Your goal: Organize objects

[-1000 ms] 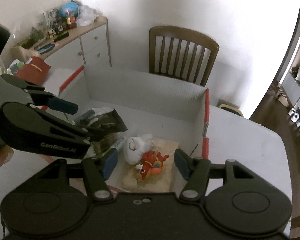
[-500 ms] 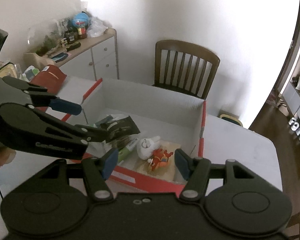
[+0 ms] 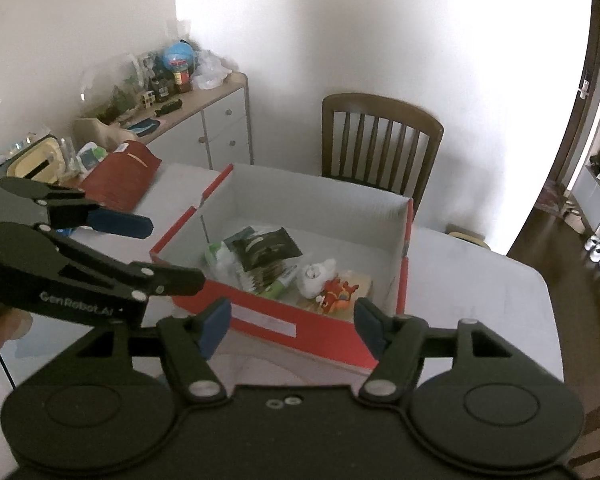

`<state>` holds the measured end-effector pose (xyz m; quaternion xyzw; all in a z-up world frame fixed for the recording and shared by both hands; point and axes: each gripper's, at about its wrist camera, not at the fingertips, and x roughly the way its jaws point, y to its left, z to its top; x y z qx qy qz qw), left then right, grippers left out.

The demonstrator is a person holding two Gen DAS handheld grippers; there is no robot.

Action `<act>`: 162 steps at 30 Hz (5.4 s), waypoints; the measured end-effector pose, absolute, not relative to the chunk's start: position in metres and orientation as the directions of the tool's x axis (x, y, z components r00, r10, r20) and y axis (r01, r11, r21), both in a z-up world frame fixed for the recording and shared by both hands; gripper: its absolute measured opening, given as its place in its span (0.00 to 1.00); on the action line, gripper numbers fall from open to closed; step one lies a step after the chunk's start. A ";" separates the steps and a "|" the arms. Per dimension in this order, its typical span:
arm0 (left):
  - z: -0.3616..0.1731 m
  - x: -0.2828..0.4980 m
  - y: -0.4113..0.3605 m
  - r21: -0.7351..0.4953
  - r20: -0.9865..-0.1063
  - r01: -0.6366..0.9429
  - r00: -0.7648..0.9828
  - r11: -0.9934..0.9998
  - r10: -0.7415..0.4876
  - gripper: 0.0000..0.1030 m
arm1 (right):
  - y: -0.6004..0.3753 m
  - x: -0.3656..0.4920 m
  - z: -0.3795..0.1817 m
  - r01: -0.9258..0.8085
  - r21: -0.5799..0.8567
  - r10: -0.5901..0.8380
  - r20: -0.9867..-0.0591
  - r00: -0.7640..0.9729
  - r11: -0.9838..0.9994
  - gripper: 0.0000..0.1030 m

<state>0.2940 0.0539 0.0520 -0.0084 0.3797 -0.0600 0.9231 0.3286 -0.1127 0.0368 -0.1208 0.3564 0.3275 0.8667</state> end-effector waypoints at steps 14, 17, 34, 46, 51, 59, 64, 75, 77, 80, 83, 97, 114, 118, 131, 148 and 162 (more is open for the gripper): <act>0.053 0.236 0.036 -0.133 -0.663 0.096 0.731 0.986 -0.160 0.80 | -0.146 0.289 0.041 -0.656 0.039 0.510 -0.665 0.546 0.754 0.73; 0.050 0.225 0.033 -0.139 -0.659 0.084 0.736 0.987 -0.156 0.80 | -0.154 0.282 0.039 -0.647 0.045 0.507 -0.663 0.551 0.761 0.74; -0.001 0.175 0.016 -0.181 -0.690 0.030 0.708 0.983 -0.149 0.99 | -0.189 0.251 -0.006 -0.588 0.050 0.445 -0.706 0.551 0.808 0.75; -0.068 0.173 0.012 -0.106 -0.757 0.029 0.646 0.994 -0.099 1.00 | -0.186 0.239 -0.045 -0.556 0.087 0.414 -0.763 0.497 0.827 0.75; -0.090 0.184 0.016 -0.113 -0.785 0.005 0.613 0.994 -0.093 1.00 | -0.174 0.236 -0.062 -0.551 0.084 0.392 -0.790 0.471 0.830 0.75; -0.116 0.199 0.019 -0.086 -0.786 0.011 0.614 0.996 -0.074 1.00 | -0.154 0.243 -0.085 -0.501 0.141 0.379 -0.828 0.413 0.854 0.75; -0.123 0.206 0.023 -0.082 -0.775 0.020 0.628 0.996 -0.076 1.00 | -0.143 0.249 -0.093 -0.460 0.165 0.369 -0.839 0.399 0.873 0.75; -0.132 0.213 0.017 0.017 -0.742 0.058 0.670 0.998 -0.026 0.98 | -0.130 0.262 -0.109 -0.370 0.221 0.358 -0.861 0.361 0.902 0.73; -0.132 0.212 0.017 0.015 -0.737 0.067 0.675 0.998 -0.034 0.94 | -0.128 0.263 -0.111 -0.364 0.223 0.357 -0.863 0.357 0.904 0.72; -0.129 0.211 0.013 0.015 -0.727 0.091 0.685 0.996 -0.052 0.78 | -0.127 0.262 -0.111 -0.365 0.221 0.356 -0.863 0.359 0.905 0.69; -0.125 0.211 0.010 0.011 -0.722 0.100 0.689 0.995 -0.061 0.58 | -0.126 0.263 -0.113 -0.357 0.237 0.364 -0.864 0.347 0.904 0.57; -0.117 0.211 0.018 -0.007 -0.740 0.071 0.671 0.997 -0.052 0.37 | -0.126 0.259 -0.105 -0.374 0.234 0.375 -0.851 0.367 0.897 0.38; -0.063 0.187 0.027 -0.062 -0.722 0.063 0.686 0.996 -0.088 0.37 | -0.143 0.235 -0.058 -0.455 0.200 0.409 -0.808 0.424 0.868 0.37; -0.047 0.186 0.023 -0.071 -0.718 0.074 0.688 0.995 -0.102 0.37 | -0.147 0.237 -0.042 -0.471 0.189 0.417 -0.793 0.444 0.862 0.37; 0.005 0.201 0.019 -0.072 -0.685 0.103 0.718 0.992 -0.125 0.37 | -0.148 0.256 0.006 -0.520 0.132 0.440 -0.724 0.530 0.844 0.37; 0.053 0.275 0.041 0.042 -0.630 0.120 0.774 0.992 -0.068 0.37 | -0.121 0.327 0.047 -0.527 0.047 0.423 -0.658 0.623 0.848 0.37; 0.035 0.341 0.068 0.062 -0.681 0.083 0.732 0.995 -0.018 0.37 | -0.090 0.395 0.029 -0.518 -0.002 0.383 -0.670 0.636 0.856 0.37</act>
